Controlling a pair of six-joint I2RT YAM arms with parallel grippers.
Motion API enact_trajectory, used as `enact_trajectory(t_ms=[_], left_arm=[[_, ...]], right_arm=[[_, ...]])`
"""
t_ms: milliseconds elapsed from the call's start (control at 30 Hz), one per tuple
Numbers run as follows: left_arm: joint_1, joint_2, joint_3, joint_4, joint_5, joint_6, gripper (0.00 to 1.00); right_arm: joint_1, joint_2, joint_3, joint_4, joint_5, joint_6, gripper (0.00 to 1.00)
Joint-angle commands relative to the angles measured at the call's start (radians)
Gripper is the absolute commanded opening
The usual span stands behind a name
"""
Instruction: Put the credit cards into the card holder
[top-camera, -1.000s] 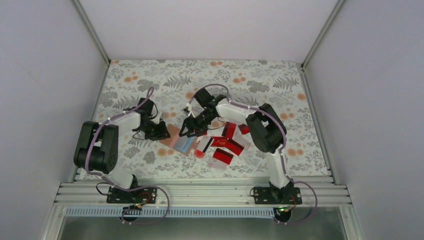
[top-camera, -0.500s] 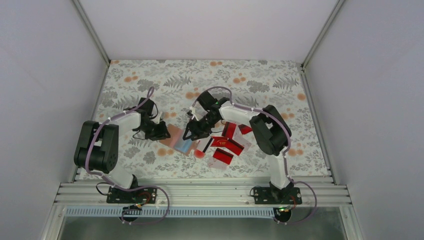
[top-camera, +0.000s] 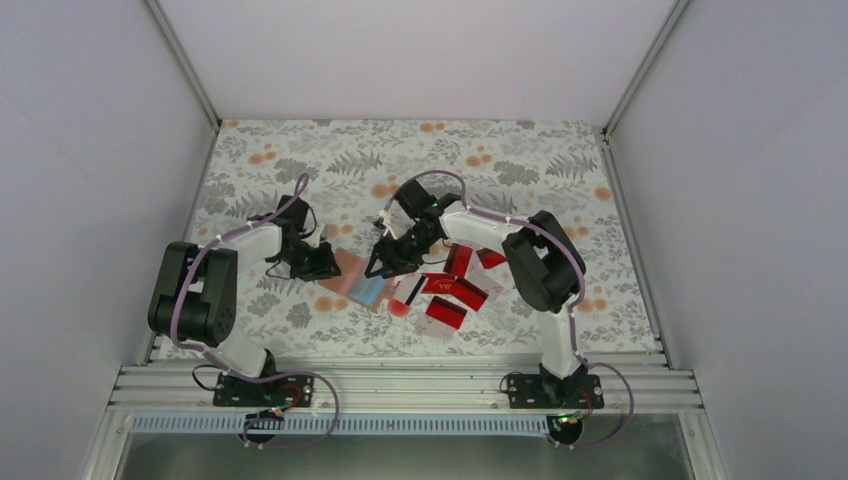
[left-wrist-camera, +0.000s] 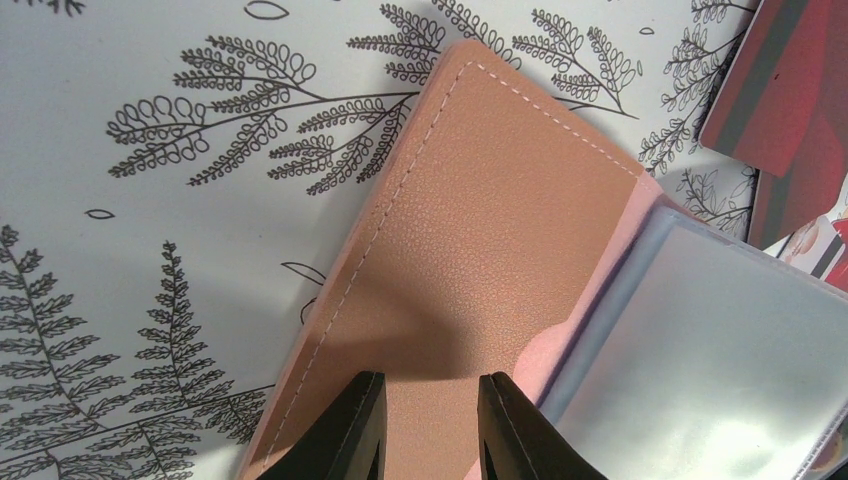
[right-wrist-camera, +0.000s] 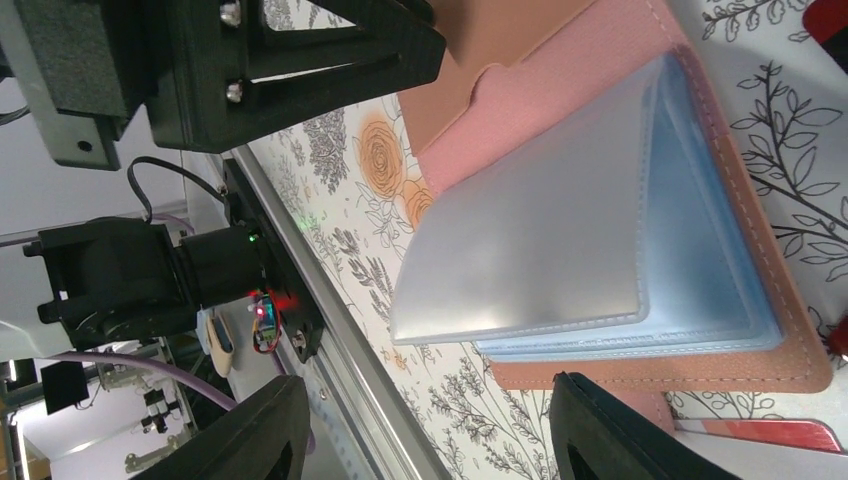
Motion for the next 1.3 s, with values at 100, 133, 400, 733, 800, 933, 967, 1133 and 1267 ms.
enact_trajectory(t_ms=[100, 133, 400, 733, 800, 933, 967, 1133, 1267], left_arm=[[-0.007, 0.004, 0.000, -0.026, -0.026, -0.007, 0.25], [-0.007, 0.004, 0.000, -0.026, -0.026, -0.007, 0.25], [-0.009, -0.001, 0.007, -0.035, -0.017, -0.006, 0.25], [-0.009, -0.071, 0.096, -0.118, 0.008, -0.016, 0.25], [-0.009, -0.088, 0.119, -0.142, 0.008, -0.018, 0.25], [-0.009, -0.136, 0.170, -0.210, 0.000, -0.023, 0.25], [-0.010, -0.154, 0.182, -0.227, -0.004, -0.028, 0.25], [-0.009, -0.234, 0.222, -0.302, -0.019, -0.041, 0.25], [-0.009, -0.292, 0.209, -0.291, 0.018, -0.025, 0.25]], right_arm=[[-0.004, 0.047, 0.018, 0.010, 0.017, 0.009, 0.61], [-0.004, 0.055, 0.025, 0.015, 0.013, 0.009, 0.62], [-0.004, 0.136, 0.148, 0.027, -0.024, 0.004, 0.61], [-0.004, 0.224, 0.266, 0.046, -0.096, 0.019, 0.61], [-0.003, 0.242, 0.284, 0.048, -0.108, 0.022, 0.61], [-0.003, 0.279, 0.323, 0.060, -0.138, 0.034, 0.61], [-0.003, 0.292, 0.335, 0.061, -0.141, 0.037, 0.61], [-0.002, 0.347, 0.393, 0.072, -0.159, 0.055, 0.61], [-0.003, 0.384, 0.428, 0.072, -0.165, 0.062, 0.61]])
